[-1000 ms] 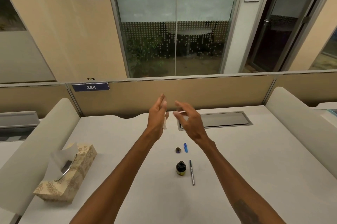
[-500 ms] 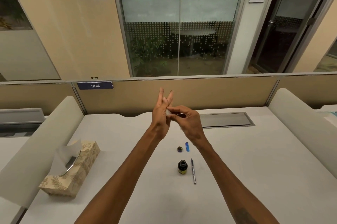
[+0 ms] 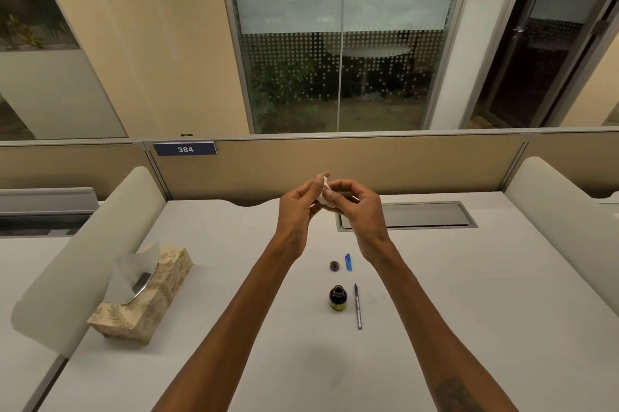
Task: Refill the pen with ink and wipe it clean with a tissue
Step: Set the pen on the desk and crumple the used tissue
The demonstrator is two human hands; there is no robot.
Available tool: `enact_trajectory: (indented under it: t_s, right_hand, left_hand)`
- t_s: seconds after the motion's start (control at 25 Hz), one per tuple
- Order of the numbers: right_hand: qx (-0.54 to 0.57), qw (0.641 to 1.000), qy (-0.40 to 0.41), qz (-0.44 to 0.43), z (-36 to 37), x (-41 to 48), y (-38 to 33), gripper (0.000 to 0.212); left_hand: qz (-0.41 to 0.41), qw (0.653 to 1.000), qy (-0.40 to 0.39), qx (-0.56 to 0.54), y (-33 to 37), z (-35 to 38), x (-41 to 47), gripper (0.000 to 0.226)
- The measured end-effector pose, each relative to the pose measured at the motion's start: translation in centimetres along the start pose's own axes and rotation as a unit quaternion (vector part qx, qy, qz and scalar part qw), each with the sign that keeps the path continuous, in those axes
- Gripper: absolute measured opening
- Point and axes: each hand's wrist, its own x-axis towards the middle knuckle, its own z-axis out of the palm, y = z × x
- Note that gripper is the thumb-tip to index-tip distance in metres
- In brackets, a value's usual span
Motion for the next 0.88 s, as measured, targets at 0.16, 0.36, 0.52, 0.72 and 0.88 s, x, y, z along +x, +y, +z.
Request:
enact_trajectory:
  t_s: [0.16, 0.36, 0.52, 0.72, 0.88]
  right_hand:
    - [0.076, 0.996, -0.015, 0.036, -0.5, -0.1, -0.9, 0.027]
    - [0.092, 0.991, -0.083, 0.040, -1.0, -0.5, -0.8, 0.027]
    - [0.019, 0.992, -0.126, 0.020, -1.3, -0.7, -0.2, 0.042]
    - [-0.084, 0.986, -0.134, -0.043, 0.0, -1.3, 1.0, 0.026]
    - [-0.111, 0.984, -0.119, -0.075, 1.4, -2.5, 1.9, 0.024]
  left_hand:
    - [0.072, 0.992, 0.001, 0.103, 0.0, -0.6, -1.0, 0.038]
    - [0.110, 0.987, 0.075, 0.094, 0.0, -0.7, -1.4, 0.028]
    - [0.067, 0.990, 0.109, 0.057, -0.4, -0.7, -2.0, 0.021]
    - [0.006, 0.988, 0.152, 0.003, -0.9, -1.6, -4.0, 0.016]
    - [-0.010, 0.990, 0.139, -0.003, -0.6, -3.5, -6.0, 0.017]
